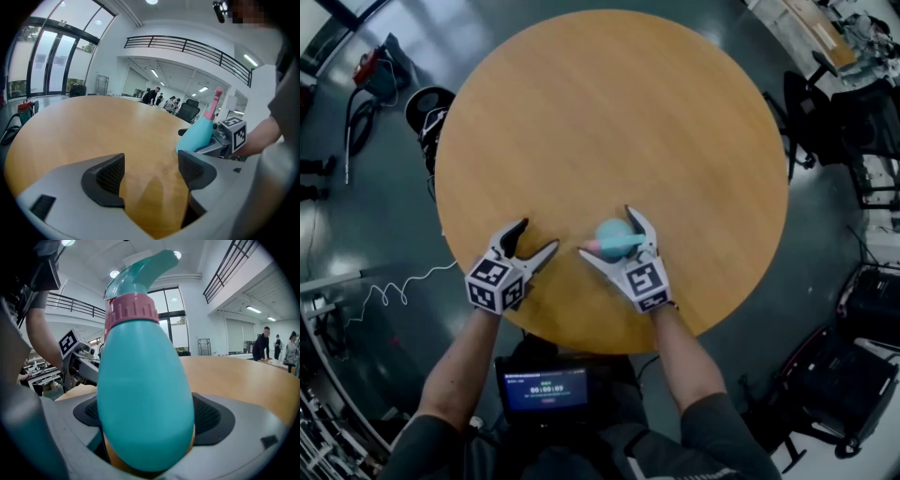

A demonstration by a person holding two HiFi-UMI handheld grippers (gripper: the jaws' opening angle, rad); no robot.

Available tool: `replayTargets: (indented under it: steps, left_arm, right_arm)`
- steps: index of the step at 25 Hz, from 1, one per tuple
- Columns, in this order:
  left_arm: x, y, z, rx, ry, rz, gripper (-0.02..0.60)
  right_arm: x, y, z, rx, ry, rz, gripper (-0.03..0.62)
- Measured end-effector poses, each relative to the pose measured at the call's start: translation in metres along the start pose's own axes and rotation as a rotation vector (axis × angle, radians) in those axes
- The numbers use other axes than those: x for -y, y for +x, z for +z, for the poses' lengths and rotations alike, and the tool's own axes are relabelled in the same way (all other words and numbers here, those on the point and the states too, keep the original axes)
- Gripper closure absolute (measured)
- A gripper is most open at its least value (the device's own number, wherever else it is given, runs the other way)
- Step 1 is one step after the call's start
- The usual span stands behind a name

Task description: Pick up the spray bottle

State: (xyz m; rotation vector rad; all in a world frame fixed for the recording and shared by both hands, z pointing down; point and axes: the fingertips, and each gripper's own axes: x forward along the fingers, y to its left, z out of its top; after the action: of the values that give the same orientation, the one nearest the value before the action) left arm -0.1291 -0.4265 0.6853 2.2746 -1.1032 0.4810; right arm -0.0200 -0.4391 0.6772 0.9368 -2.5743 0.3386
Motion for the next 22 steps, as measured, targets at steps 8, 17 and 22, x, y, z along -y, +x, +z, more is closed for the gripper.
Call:
replayTargets:
  steps: [8, 17, 22]
  left_arm:
    - [0.006, -0.001, 0.004, 0.007, 0.007, -0.017, 0.215]
    - [0.010, -0.007, 0.016, 0.026, 0.016, -0.022, 0.215]
    - [0.012, -0.013, 0.031, 0.075, 0.000, -0.031, 0.227]
  right_arm:
    - [0.002, 0.010, 0.002, -0.020, -0.051, -0.021, 0.065]
    - [0.006, 0.015, 0.004, -0.009, -0.051, -0.030, 0.152]
    - [0.008, 0.006, 0.018, 0.016, -0.019, -0.052, 0.154]
